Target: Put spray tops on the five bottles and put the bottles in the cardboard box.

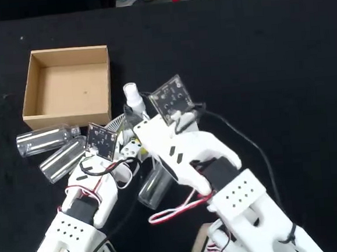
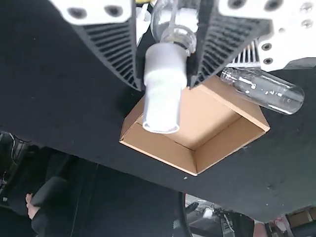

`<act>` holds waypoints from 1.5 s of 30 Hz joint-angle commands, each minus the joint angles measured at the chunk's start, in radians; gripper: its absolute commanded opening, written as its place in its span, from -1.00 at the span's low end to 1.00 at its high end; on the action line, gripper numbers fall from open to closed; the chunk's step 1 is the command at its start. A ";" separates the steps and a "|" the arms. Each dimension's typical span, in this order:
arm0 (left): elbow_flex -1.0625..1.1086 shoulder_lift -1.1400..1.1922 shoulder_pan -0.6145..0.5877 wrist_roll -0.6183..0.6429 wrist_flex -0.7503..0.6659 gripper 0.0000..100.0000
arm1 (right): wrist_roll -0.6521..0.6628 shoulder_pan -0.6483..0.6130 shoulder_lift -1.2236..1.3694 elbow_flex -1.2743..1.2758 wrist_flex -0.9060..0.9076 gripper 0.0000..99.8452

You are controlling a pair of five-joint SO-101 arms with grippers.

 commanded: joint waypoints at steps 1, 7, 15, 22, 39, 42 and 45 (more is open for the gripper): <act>-0.013 0.002 0.002 -0.014 0.002 -0.84 | -0.012 0.014 -0.090 0.025 -0.015 -0.63; -0.013 0.002 0.001 -0.014 -0.002 -0.84 | -0.012 0.012 -0.159 0.064 -0.017 -0.61; -0.013 0.002 0.001 -0.014 0.000 -0.84 | -0.014 0.014 -0.357 0.059 0.038 -0.65; -0.013 0.002 0.001 -0.014 0.000 -0.84 | -0.012 0.018 -0.361 -0.021 0.006 -0.92; -0.002 0.002 0.001 -0.015 0.000 -0.84 | -0.020 0.071 0.243 -0.473 0.221 -0.92; -0.002 0.002 0.001 -0.015 0.000 -0.84 | -0.020 0.072 0.231 -0.473 0.245 -0.92; -0.002 0.002 0.001 -0.015 0.000 -0.84 | -0.020 0.068 0.205 -0.469 0.256 -0.92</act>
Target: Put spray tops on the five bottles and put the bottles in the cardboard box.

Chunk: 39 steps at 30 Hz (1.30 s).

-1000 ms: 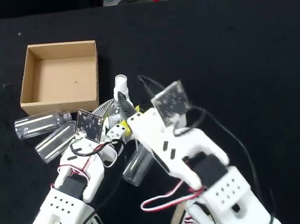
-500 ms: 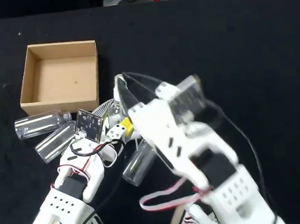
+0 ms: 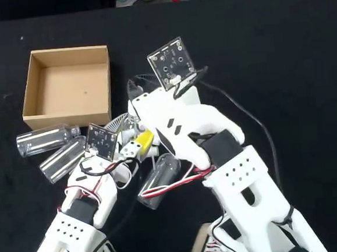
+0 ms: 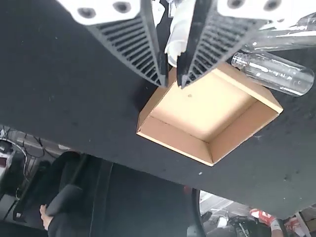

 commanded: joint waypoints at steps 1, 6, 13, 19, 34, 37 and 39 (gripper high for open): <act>-0.015 0.002 0.005 -0.008 0.000 -0.84 | -0.008 0.009 -0.039 -0.061 0.034 -0.92; -0.015 0.002 0.005 -0.008 0.000 -0.84 | -0.008 -0.028 -0.054 -0.059 0.129 -0.92; -0.015 0.002 0.005 -0.008 0.000 -0.84 | -0.002 -0.071 -0.059 -0.061 0.137 -0.92; -0.015 0.002 -0.001 -0.008 0.000 -0.84 | -0.002 -0.066 -0.102 -0.064 0.164 -0.92; -0.024 0.002 -0.084 -0.006 -0.006 -0.84 | 0.002 0.295 -0.556 0.113 0.252 -0.91; -0.031 0.002 -0.087 -0.006 -0.006 -0.84 | -0.002 0.430 -0.559 0.180 0.241 -0.91; -0.050 0.002 -0.094 -0.006 0.000 -0.85 | -0.008 0.514 -0.559 0.248 0.193 -0.91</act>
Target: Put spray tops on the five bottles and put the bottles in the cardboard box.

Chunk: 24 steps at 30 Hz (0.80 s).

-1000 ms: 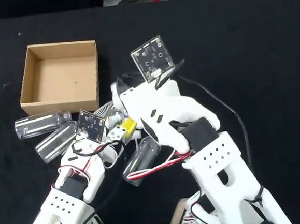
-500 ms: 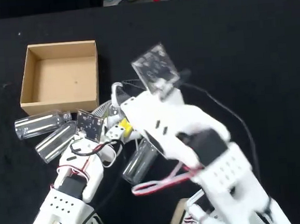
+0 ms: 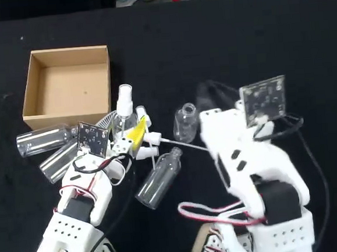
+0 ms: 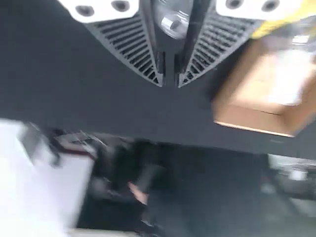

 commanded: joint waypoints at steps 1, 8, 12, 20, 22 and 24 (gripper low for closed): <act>-0.058 0.002 -0.025 -0.006 0.000 -0.85 | -0.009 0.166 -0.015 0.085 -0.081 -0.91; -0.114 0.002 -0.108 -0.005 0.000 -0.85 | -0.109 0.358 -0.015 0.338 -0.301 -0.91; -0.166 0.002 -0.160 -0.005 0.000 -0.85 | -0.114 0.425 -0.015 0.437 -0.374 -0.91; -0.318 0.009 -0.306 -0.005 -0.005 -0.84 | 0.058 0.468 -0.024 0.550 -0.133 -0.91; -0.358 0.012 -0.344 -0.005 -0.005 -0.84 | 0.083 0.468 -0.024 0.578 -0.127 -0.91; -0.390 0.014 -0.380 -0.005 -0.005 -0.84 | 0.091 0.468 -0.025 0.611 -0.140 -0.91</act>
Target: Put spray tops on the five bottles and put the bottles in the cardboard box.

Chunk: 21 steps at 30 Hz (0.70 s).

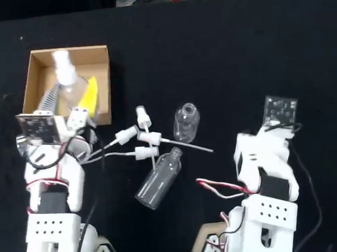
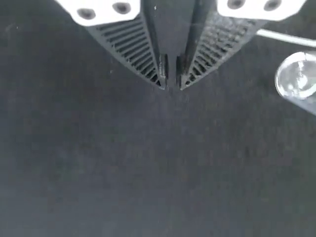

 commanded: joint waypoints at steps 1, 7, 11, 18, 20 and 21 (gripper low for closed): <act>-0.137 0.011 -0.087 -0.005 -0.005 -0.84 | 0.023 0.020 -0.024 0.033 -0.018 -0.91; -0.222 0.068 -0.177 -0.006 -0.006 -0.84 | 0.025 0.021 -0.024 0.133 -0.153 -0.91; -0.332 0.236 -0.191 -0.006 -0.006 -0.84 | 0.025 0.021 -0.024 0.139 -0.161 -0.91; -0.552 0.565 -0.191 -0.006 -0.008 -0.84 | 0.025 0.021 -0.024 0.140 -0.163 -0.91; -0.587 0.643 -0.193 -0.006 -0.008 -0.84 | 0.025 0.021 -0.024 0.140 -0.163 -0.91; -0.599 0.675 -0.197 -0.006 -0.008 -0.84 | 0.025 0.021 -0.024 0.140 -0.163 -0.91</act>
